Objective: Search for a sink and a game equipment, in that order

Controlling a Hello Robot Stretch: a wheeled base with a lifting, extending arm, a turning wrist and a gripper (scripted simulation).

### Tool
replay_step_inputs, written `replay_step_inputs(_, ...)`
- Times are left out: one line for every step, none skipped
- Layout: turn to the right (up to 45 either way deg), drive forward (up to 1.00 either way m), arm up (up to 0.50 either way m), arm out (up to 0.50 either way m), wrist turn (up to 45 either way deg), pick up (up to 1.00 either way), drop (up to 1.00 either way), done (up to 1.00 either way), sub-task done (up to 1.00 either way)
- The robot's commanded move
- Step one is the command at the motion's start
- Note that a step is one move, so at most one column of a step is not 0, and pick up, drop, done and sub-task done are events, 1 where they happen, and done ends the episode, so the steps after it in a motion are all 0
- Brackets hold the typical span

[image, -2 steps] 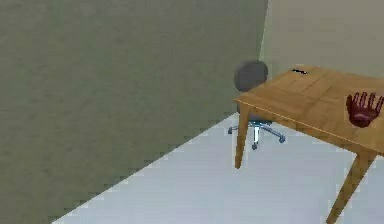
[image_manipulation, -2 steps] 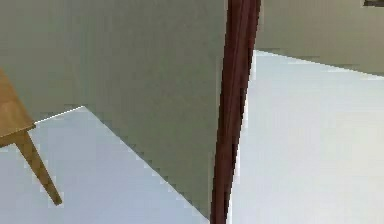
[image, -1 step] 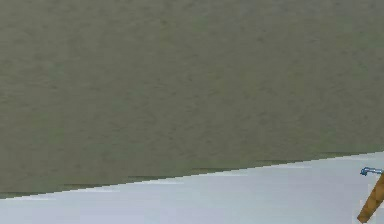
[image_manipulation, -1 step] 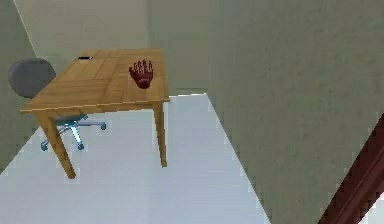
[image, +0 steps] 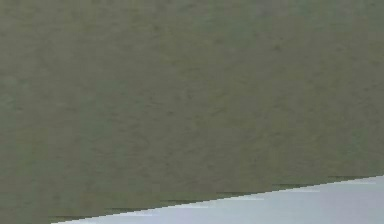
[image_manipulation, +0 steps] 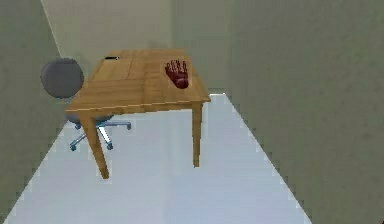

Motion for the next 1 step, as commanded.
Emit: replay_step_inputs(-45.0, 0.0, 0.0, 0.0, 0.0, 0.0, 0.0, 0.0, 0.0)
